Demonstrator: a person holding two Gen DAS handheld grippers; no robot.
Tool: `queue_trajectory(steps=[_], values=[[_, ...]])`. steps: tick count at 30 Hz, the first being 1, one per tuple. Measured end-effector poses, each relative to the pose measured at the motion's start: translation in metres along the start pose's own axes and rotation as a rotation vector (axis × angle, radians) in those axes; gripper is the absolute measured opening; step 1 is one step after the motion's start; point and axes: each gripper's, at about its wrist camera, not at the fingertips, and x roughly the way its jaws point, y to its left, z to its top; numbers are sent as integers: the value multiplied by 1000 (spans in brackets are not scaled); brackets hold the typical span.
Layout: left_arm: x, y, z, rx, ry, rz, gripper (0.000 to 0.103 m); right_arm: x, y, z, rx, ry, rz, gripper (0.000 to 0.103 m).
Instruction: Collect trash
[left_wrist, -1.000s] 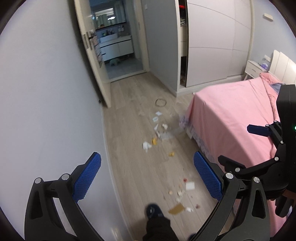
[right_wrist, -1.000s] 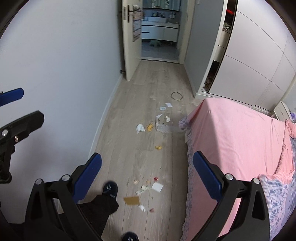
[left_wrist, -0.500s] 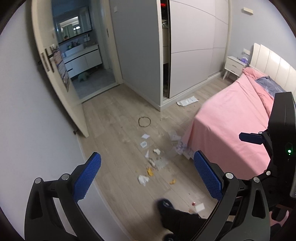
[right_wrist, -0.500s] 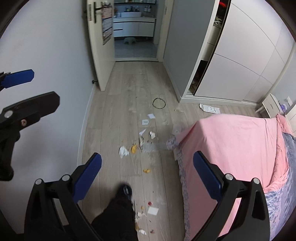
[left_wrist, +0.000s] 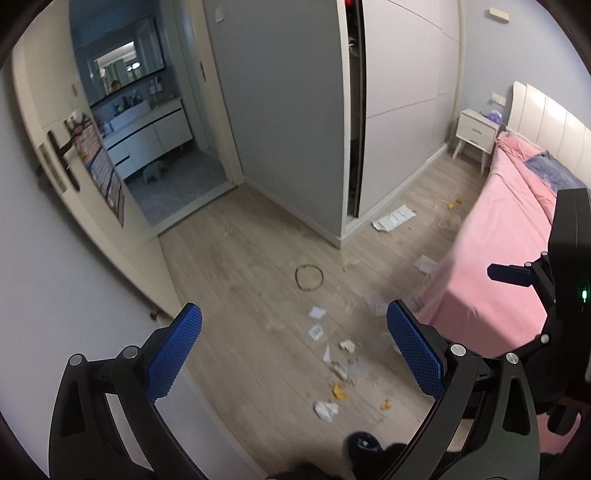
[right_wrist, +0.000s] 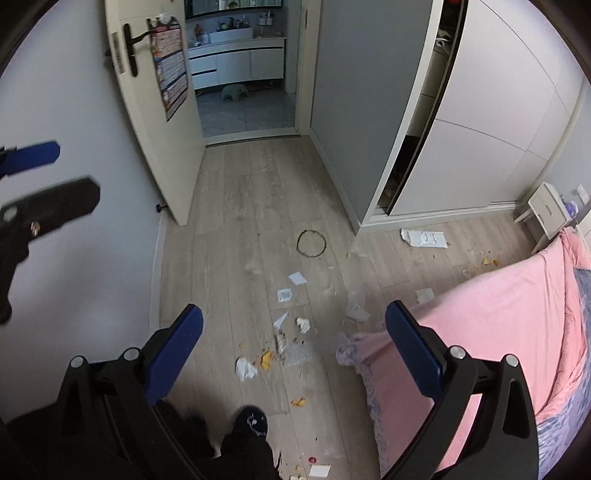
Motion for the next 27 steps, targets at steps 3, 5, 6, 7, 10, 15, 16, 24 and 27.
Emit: queue_trajectory(steps=[3,5,6,7,10,15,16,24,27], values=[[32,21,21,30,-2,-41,97,28,5,30,40,13,-26,96],[60,38,33,57,-4,-74,97,48,8,48,78,17,-61,96],[73,45,40,75,-5,-92,97,57,11,58,108,14,-83,96],[85,54,47,93,-5,-112,97,61,15,63,125,10,-98,96],[120,78,69,170,22,-170,97,81,25,86,193,41,-170,96],[153,114,107,297,-2,-284,97,97,34,124,285,44,-254,96],[164,119,115,327,-6,-290,97,100,33,125,304,50,-262,96],[247,133,182,396,8,-350,97,141,-1,166,499,87,-337,96],[272,125,210,437,-5,-386,97,160,-17,179,547,82,-358,96]])
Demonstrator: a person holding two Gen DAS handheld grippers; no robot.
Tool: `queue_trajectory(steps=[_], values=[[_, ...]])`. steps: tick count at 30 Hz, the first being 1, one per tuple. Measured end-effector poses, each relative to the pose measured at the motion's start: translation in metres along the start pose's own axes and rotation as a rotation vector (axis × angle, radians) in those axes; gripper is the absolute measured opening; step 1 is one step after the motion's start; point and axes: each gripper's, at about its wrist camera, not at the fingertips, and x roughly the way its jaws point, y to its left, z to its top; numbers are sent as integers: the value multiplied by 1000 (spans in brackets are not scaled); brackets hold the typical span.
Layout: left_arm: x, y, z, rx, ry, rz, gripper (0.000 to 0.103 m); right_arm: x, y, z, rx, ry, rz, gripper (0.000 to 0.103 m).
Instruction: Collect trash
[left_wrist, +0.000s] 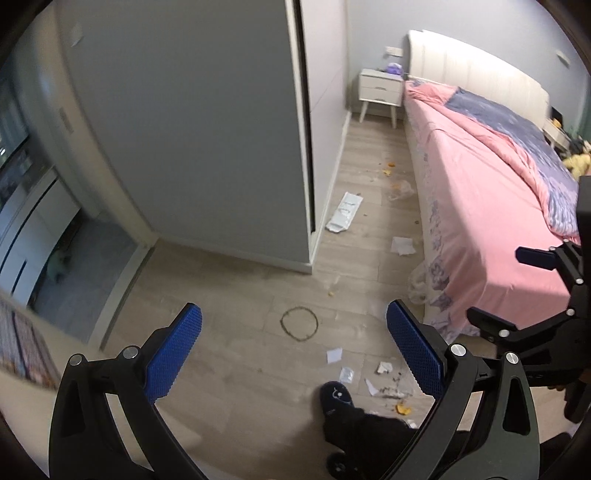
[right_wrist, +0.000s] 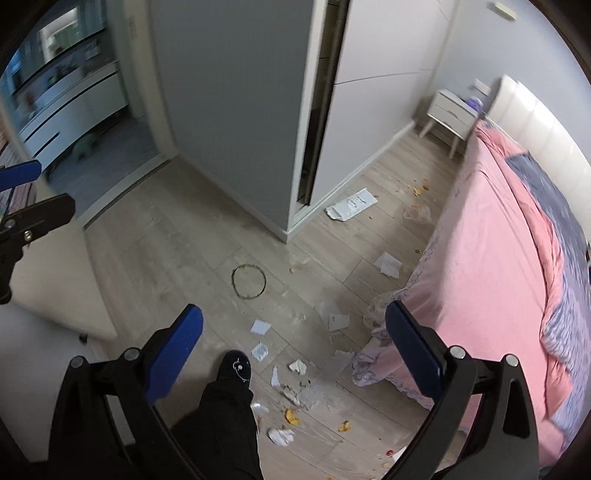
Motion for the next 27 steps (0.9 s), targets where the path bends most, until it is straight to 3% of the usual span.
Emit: queue_trajectory(steps=[9,14,18,22,27], values=[[56,9,105,196,-64,-105,97,45,-22,83,169,-22,-23,96],[84,8,143,264,-67,-173,97,52,-36,104,269,-14,-71,96],[107,3,166,338,-64,-288,97,57,-50,105,389,7,-160,96],[131,-15,179,502,-97,-401,97,55,-55,92,568,11,-262,96],[141,-48,173,715,-88,-528,97,45,-49,60,829,52,-381,96]])
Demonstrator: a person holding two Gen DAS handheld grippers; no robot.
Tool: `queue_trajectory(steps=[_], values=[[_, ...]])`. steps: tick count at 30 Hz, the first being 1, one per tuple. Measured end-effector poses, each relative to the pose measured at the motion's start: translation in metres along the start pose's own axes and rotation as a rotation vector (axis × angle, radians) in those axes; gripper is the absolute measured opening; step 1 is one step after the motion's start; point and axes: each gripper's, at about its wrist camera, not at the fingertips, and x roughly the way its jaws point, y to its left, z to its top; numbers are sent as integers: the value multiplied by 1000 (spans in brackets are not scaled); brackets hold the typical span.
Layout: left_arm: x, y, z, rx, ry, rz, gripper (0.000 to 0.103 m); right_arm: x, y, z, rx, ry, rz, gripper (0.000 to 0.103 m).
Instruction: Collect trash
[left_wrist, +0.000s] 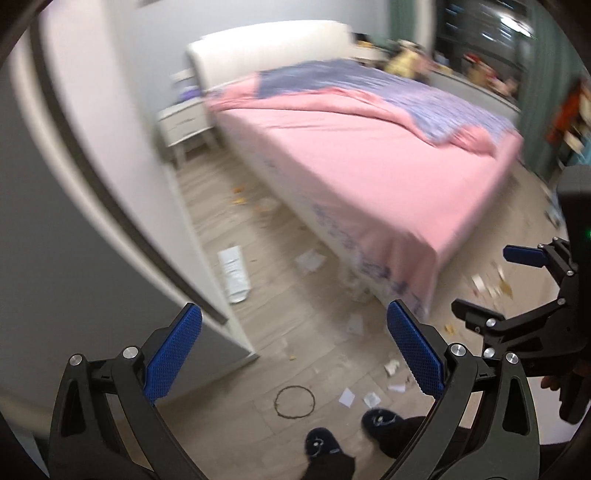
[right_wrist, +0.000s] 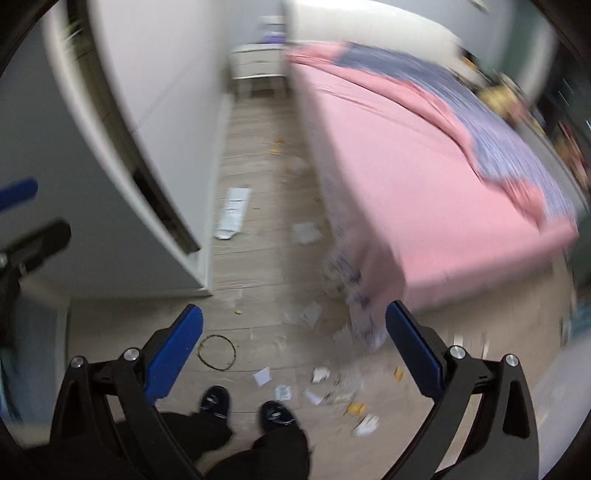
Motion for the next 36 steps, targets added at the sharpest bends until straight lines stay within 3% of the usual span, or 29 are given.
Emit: queue_trajectory(steps=[6,17,25,30,36], values=[[13,-46,14,145,-29,-158,97,-30,-35,-43,241,11,-162,96],[-11,-175,6,364,-57,-357,97,-95,-111,-135,495,-6,-362,96],[-30,-261,-14,403,-43,-391,97,-120,-169,-193,549,0,-368,96],[-22,-277,-24,357,-1,-374,97,-114,-190,-215,518,15,-348,96],[2,-290,-46,443,15,-355,97,-96,-204,-246,580,58,-339,96]])
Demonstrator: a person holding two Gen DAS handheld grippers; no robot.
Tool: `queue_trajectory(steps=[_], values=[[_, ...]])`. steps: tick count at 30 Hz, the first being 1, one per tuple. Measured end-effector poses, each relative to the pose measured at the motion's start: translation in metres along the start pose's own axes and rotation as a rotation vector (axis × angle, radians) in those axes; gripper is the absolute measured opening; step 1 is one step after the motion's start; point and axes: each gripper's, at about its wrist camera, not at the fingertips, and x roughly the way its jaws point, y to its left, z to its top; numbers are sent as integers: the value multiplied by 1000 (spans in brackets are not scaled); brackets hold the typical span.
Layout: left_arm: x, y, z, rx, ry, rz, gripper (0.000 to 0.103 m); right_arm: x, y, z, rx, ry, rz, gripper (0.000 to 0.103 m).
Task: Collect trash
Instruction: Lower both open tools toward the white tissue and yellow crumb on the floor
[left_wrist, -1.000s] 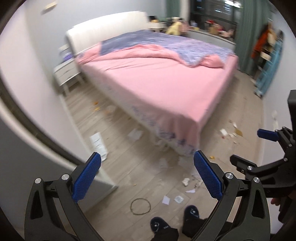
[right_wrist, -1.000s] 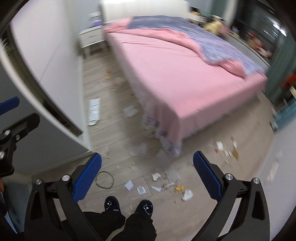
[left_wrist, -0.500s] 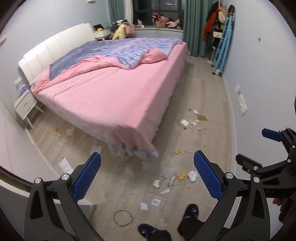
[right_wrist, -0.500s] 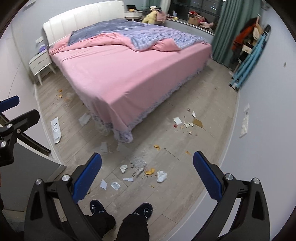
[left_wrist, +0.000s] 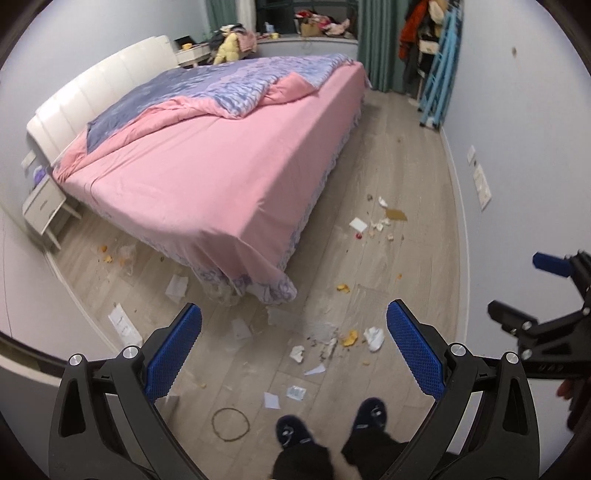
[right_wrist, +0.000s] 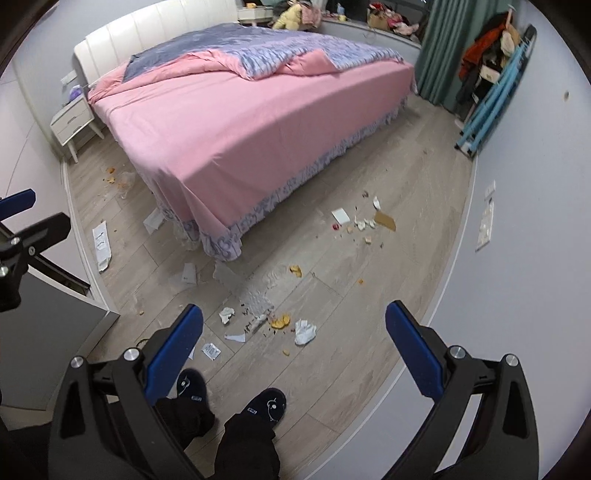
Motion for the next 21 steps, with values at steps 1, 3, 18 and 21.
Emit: queue_trajectory(steps=[1,3,18,21], values=[[7,-1,-3,9,7,-3,97,5,0,-3,8,8,1,96],[22,-4,-11,41,24,-6,97,17,-2,-9,26,29,2,96],[190,-35,-59,182,105,-96,97,161,-5,-62,157,128,-53,96],[231,-46,-71,200,114,-130,97,200,-12,-75,170,142,-75,96]])
